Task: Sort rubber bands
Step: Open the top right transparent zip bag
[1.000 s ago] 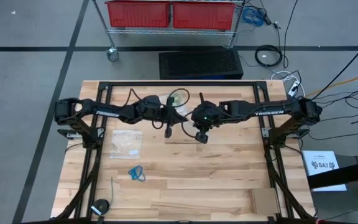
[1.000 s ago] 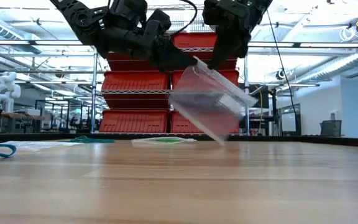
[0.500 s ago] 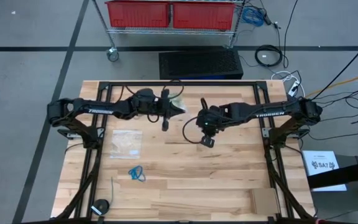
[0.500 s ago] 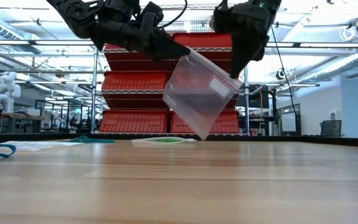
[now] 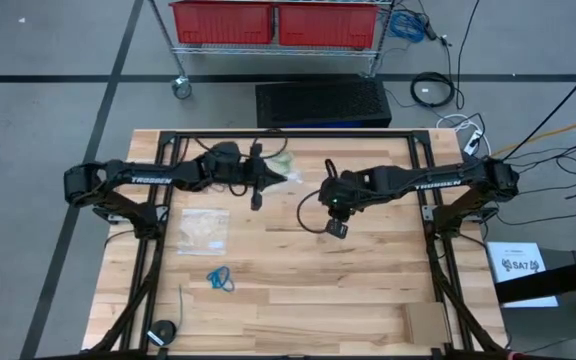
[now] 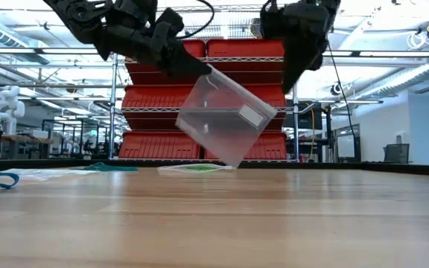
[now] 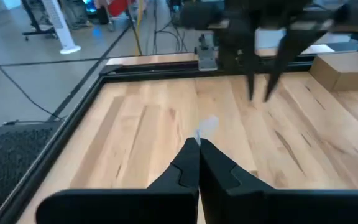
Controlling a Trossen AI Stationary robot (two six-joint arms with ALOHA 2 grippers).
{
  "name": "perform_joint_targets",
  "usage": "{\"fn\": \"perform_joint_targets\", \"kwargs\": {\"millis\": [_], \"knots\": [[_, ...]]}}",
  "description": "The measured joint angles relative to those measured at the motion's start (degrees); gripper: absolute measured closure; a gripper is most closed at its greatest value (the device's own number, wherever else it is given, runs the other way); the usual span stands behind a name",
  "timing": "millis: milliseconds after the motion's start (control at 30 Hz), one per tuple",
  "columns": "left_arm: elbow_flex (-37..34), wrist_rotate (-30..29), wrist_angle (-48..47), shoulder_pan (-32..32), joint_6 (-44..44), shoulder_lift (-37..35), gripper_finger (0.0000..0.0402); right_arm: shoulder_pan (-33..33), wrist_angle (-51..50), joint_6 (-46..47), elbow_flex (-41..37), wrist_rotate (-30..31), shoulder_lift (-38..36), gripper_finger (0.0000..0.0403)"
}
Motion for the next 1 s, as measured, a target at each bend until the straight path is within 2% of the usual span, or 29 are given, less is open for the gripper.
{"fn": "perform_joint_targets", "kwargs": {"millis": [167,300,367,1000], "knots": [[-2.6,0.2,-0.5,-0.6,-1.1,-1.8,0.0402,-1.1,11.7,-9.7,0.0,1.5,-0.3,0.0325],[-3.5,0.2,0.4,-0.9,-1.1,-3.8,0.0402,-1.8,17.0,-15.7,0.0,6.8,-0.2,0.0365],[-4.2,0.2,1.0,-0.9,-1.2,-4.8,0.0402,-2.4,19.6,-17.1,0.1,7.2,0.1,0.0391],[-4.1,0.7,1.1,-0.9,-1.6,-6.4,0.0402,-4.4,26.2,-22.5,0.1,7.5,3.9,0.0403]]}}
